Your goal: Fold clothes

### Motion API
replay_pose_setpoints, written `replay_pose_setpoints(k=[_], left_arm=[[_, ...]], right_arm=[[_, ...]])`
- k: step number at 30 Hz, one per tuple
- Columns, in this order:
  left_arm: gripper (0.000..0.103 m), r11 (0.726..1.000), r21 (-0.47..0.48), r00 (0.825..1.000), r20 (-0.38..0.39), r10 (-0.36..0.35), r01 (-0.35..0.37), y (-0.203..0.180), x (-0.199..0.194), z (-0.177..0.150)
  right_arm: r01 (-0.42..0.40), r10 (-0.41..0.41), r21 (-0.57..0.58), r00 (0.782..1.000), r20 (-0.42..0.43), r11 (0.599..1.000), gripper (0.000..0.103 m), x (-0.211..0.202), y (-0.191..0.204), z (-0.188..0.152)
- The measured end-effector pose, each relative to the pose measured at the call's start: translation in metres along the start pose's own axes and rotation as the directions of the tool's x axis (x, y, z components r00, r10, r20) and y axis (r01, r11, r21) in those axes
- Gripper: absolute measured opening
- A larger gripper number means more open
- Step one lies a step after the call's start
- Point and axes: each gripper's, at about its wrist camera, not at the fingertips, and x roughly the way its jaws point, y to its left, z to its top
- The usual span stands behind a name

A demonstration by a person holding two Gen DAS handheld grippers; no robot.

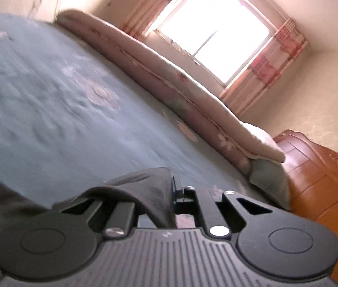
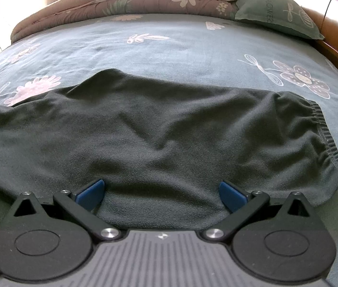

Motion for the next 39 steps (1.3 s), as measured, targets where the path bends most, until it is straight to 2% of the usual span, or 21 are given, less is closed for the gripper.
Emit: replay_pose_setpoints(k=[3,6,9,12,14,16,18,20,22,25,27,30,33,35,37,39], left_arm=[[0.006,1.0,0.005,1.0,0.012,0.025,-0.026,0.004,-0.01,0.0],[0.006,1.0,0.015,0.999,0.048,0.011,-0.012,0.005,-0.025,0.005],[0.005,0.998,0.062,0.994,0.107,-0.016,0.009,-0.004,-0.039,0.01],[0.005,0.995,0.099,0.99,0.14,0.005,-0.019,-0.004,-0.047,0.007],[0.005,0.993,0.094,0.991,0.118,0.062,-0.074,0.008,-0.046,0.0],[0.006,0.982,0.101,0.986,0.075,0.15,-0.157,0.022,-0.042,-0.009],[0.006,0.963,0.108,0.969,-0.015,0.248,-0.245,0.036,-0.031,-0.017],[0.006,0.953,0.098,0.95,-0.099,0.295,-0.285,0.052,-0.02,-0.025],[0.006,0.955,0.08,0.946,-0.135,0.294,-0.285,0.062,-0.015,-0.029],[0.007,0.965,0.04,0.95,-0.167,0.263,-0.26,0.073,-0.013,-0.028],[0.014,0.97,-0.02,0.956,-0.172,0.236,-0.243,0.082,-0.015,-0.027],[0.009,0.965,-0.085,0.955,-0.189,0.227,-0.246,0.094,-0.014,-0.025],[0.009,0.971,-0.062,0.966,-0.134,0.22,-0.229,0.084,-0.023,-0.023],[0.01,0.98,0.013,0.977,-0.079,0.2,-0.2,0.067,-0.031,-0.017],[0.016,0.982,0.077,0.983,-0.046,0.177,-0.173,0.053,-0.037,-0.011],[0.04,0.984,0.079,0.986,-0.044,0.163,-0.159,0.051,-0.042,-0.01]], right_arm=[[-0.002,0.002,-0.002,1.0,0.002,1.0,0.103,0.0,0.0,0.0],[-0.001,0.001,-0.002,1.0,0.002,1.0,0.103,0.0,0.0,0.0],[0.001,-0.001,-0.001,1.0,0.005,1.0,0.103,0.0,0.001,-0.001],[0.008,-0.008,-0.003,1.0,0.004,1.0,0.103,0.0,0.003,0.0],[0.011,-0.011,-0.004,1.0,0.001,1.0,0.103,0.0,0.003,0.0],[0.015,-0.015,-0.007,1.0,-0.008,1.0,0.103,-0.001,0.004,0.002],[0.023,-0.024,-0.011,0.999,-0.023,1.0,0.103,-0.001,0.005,0.005],[0.034,-0.034,-0.017,0.999,-0.04,0.999,0.103,-0.001,0.007,0.007],[0.044,-0.046,-0.029,0.998,-0.051,0.999,0.103,-0.003,0.009,0.009],[0.048,-0.051,-0.054,0.997,-0.059,0.997,0.103,-0.007,0.014,0.01],[0.043,-0.047,-0.068,0.997,-0.065,0.997,0.103,-0.009,0.018,0.01],[0.039,-0.045,-0.087,0.997,-0.069,0.995,0.103,-0.012,0.024,0.011],[0.032,-0.039,-0.107,0.997,-0.061,0.994,0.103,-0.017,0.032,0.015],[0.025,-0.031,-0.125,0.998,-0.051,0.992,0.103,-0.021,0.038,0.018],[0.017,-0.024,-0.143,0.999,-0.041,0.99,0.103,-0.024,0.044,0.021],[0.01,-0.015,-0.153,0.999,-0.035,0.988,0.103,-0.026,0.05,0.023]])
